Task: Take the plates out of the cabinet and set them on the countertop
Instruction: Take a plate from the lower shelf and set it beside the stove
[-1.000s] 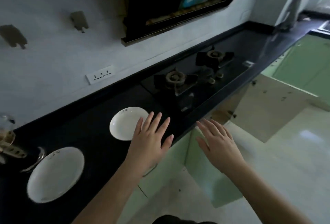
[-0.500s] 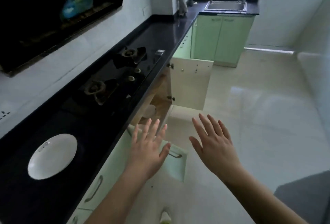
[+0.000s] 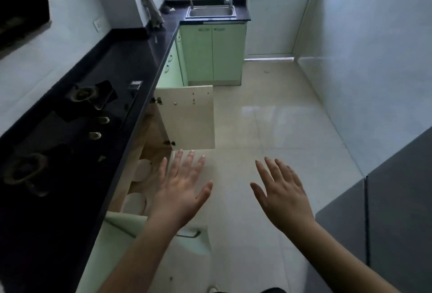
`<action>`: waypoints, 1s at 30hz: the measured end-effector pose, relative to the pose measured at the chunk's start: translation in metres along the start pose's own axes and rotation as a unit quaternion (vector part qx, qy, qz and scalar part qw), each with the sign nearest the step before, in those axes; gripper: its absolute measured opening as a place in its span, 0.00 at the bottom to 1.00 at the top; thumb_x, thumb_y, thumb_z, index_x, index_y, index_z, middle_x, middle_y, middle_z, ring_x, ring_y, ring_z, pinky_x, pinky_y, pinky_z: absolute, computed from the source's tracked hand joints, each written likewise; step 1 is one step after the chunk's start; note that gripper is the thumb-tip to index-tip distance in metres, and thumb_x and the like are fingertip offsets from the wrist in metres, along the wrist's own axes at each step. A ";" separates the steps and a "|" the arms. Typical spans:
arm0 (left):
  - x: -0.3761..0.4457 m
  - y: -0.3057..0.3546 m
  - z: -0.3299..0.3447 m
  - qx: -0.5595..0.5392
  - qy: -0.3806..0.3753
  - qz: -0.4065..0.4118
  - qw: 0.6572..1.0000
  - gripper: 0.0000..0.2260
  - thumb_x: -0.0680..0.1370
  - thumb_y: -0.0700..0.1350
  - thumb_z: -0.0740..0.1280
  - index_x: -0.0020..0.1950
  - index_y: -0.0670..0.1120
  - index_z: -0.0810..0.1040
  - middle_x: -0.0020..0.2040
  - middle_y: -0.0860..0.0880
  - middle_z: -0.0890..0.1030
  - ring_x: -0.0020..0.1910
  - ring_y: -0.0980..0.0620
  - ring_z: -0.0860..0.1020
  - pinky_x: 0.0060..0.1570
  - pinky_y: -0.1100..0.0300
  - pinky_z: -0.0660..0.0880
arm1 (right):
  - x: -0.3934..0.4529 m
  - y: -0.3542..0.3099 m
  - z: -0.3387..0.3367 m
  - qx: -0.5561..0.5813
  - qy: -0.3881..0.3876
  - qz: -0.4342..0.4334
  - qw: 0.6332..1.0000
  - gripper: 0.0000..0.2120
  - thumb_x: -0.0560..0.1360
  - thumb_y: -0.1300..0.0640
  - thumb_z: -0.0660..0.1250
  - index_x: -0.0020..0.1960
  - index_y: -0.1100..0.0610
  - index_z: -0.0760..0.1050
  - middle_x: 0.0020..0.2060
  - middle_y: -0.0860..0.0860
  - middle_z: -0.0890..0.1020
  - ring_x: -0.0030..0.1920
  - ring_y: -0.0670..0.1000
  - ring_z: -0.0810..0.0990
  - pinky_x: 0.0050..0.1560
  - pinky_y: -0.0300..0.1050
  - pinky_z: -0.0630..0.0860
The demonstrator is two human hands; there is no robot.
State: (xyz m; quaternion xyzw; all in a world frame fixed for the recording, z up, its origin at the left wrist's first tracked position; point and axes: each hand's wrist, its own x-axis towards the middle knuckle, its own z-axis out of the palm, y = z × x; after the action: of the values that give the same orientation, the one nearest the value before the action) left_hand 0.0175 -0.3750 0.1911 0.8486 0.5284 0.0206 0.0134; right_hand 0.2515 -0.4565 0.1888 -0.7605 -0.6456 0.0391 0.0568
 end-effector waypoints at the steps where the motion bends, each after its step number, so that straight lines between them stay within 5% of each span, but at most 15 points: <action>1: 0.009 -0.004 0.000 -0.005 -0.002 0.006 1.000 0.30 0.77 0.68 0.36 0.76 0.61 0.32 0.81 0.56 0.38 0.75 0.55 0.28 0.70 0.51 0.24 | 0.004 0.002 0.000 -0.006 0.002 0.009 1.000 0.31 0.80 0.37 0.39 0.79 0.48 0.46 0.79 0.51 0.53 0.78 0.53 0.47 0.75 0.49 0.39; 10: 0.088 0.014 0.002 -0.033 -0.042 0.068 0.996 0.32 0.77 0.68 0.37 0.79 0.60 0.37 0.80 0.55 0.37 0.76 0.55 0.30 0.74 0.49 0.31 | 0.034 0.036 -0.002 -0.048 -0.001 0.073 0.996 0.31 0.79 0.39 0.44 0.76 0.53 0.61 0.75 0.54 0.65 0.76 0.58 0.60 0.73 0.56 0.48; 16: 0.151 0.060 0.015 -0.012 -0.057 0.098 0.993 0.32 0.74 0.69 0.31 0.76 0.59 0.30 0.71 0.59 0.19 0.71 0.58 0.21 0.71 0.51 0.24 | 0.085 0.093 0.007 -0.047 -0.017 0.090 0.995 0.34 0.76 0.36 0.32 0.79 0.49 0.44 0.80 0.52 0.49 0.79 0.54 0.45 0.75 0.56 0.35; 25: 0.242 0.108 0.007 -0.009 -0.086 0.036 0.996 0.32 0.76 0.70 0.36 0.75 0.61 0.29 0.75 0.57 0.25 0.73 0.55 0.24 0.72 0.46 0.26 | 0.186 0.162 -0.010 -0.025 -0.010 0.025 0.999 0.34 0.75 0.36 0.32 0.79 0.48 0.41 0.80 0.50 0.45 0.78 0.54 0.42 0.73 0.56 0.31; 30: 0.262 0.109 0.008 -0.016 -0.077 -0.013 0.997 0.32 0.77 0.69 0.38 0.76 0.60 0.29 0.75 0.56 0.25 0.73 0.54 0.24 0.73 0.46 0.29 | 0.234 0.179 -0.003 -0.031 -0.026 -0.019 0.999 0.33 0.76 0.34 0.34 0.77 0.45 0.35 0.77 0.48 0.33 0.77 0.55 0.33 0.71 0.57 0.25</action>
State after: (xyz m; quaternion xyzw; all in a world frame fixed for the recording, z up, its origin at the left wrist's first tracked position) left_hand 0.2314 -0.1880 0.1932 0.8405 0.5363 -0.0366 0.0679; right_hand 0.4649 -0.2545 0.1708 -0.7480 -0.6625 0.0377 0.0168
